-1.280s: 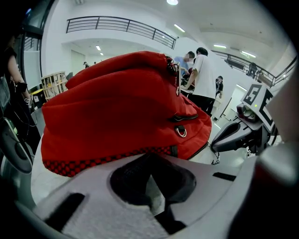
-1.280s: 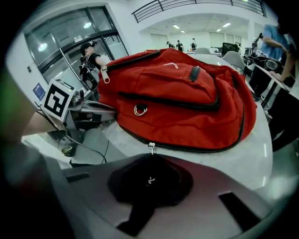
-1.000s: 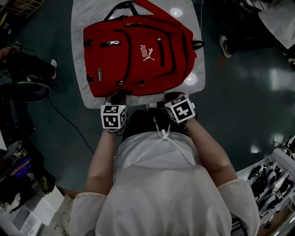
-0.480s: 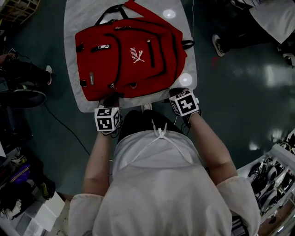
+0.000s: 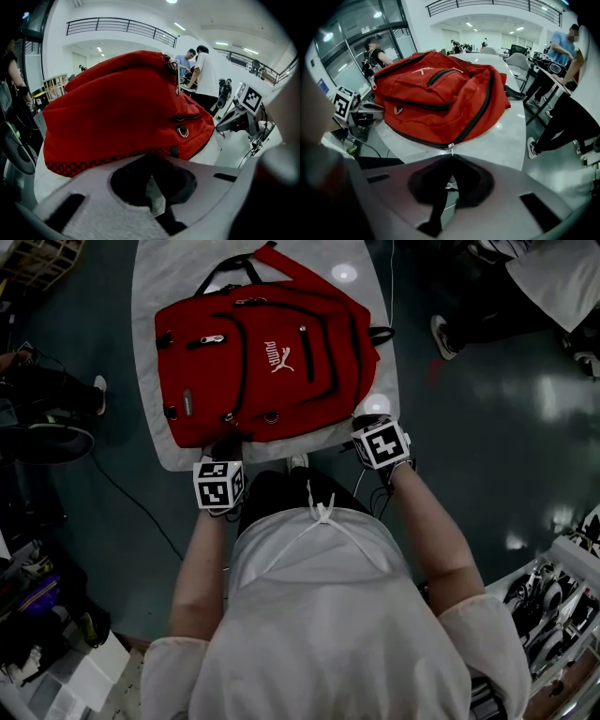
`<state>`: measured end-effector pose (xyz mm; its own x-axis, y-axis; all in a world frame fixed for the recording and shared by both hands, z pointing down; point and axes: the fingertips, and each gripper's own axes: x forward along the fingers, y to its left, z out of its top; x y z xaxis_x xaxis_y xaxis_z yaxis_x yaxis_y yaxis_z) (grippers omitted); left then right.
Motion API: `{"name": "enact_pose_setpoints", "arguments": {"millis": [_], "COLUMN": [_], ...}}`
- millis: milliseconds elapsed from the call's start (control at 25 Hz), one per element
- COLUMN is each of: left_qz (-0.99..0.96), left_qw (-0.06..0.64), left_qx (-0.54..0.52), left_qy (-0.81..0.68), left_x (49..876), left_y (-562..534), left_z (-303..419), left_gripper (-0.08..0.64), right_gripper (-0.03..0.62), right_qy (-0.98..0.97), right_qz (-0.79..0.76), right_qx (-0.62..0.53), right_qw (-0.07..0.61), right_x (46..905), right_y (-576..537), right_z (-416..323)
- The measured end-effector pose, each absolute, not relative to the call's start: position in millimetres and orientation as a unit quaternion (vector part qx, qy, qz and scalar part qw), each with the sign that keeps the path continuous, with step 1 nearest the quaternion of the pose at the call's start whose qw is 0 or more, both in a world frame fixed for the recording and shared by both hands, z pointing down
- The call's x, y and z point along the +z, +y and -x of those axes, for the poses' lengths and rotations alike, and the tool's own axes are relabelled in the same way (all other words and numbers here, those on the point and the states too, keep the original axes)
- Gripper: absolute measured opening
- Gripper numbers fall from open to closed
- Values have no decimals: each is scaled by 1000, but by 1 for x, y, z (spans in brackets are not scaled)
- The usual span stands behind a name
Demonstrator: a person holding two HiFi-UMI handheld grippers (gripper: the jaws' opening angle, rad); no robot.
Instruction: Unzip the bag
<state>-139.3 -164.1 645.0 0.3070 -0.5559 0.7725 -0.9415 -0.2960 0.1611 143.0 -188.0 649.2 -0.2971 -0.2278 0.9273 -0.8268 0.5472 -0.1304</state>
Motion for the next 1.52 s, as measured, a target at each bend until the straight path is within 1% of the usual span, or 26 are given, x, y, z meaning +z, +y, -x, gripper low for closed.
{"name": "enact_pose_setpoints", "arguments": {"millis": [240,520,680,720,760,880,1040,1160,1200,1320,1520], "left_qz": [-751,-755,-753,-753,-754,-759,-764,-787,-797,-824,-853], "left_qw": [332,323,323,330,340,351,325,293,281,242,175], "left_qx": [294,293,288,282,272,240,229,205,195,158,96], "left_qy": [-489,-489,-495,-494,-492,-493,-508,-503,-499,-487,-482], "left_x": [646,646,645,643,640,622,595,566,553,510,435], "left_y": [-165,-164,-165,-164,-164,-168,-170,-172,-175,-192,-226], "left_z": [140,140,138,137,134,126,122,109,103,84,65], "left_gripper": [20,20,20,20,20,20,20,20,20,20,20], "right_gripper": [28,29,36,103,152,152,143,79,68,47,35], "right_qy": [-737,-736,-726,-727,-729,-740,-772,-791,-796,-812,-833], "right_qz": [-368,-391,-406,-405,-404,-414,-399,-405,-409,-420,-448], "right_qx": [307,309,298,299,300,285,287,276,271,256,216], "right_qw": [477,459,467,467,465,447,403,366,354,315,240], "right_x": [649,649,649,648,644,628,596,572,564,539,482], "right_y": [-198,-199,-197,-196,-195,-201,-205,-212,-216,-228,-248], "right_z": [-150,-146,-146,-144,-141,-131,-103,-87,-82,-66,-48]}}
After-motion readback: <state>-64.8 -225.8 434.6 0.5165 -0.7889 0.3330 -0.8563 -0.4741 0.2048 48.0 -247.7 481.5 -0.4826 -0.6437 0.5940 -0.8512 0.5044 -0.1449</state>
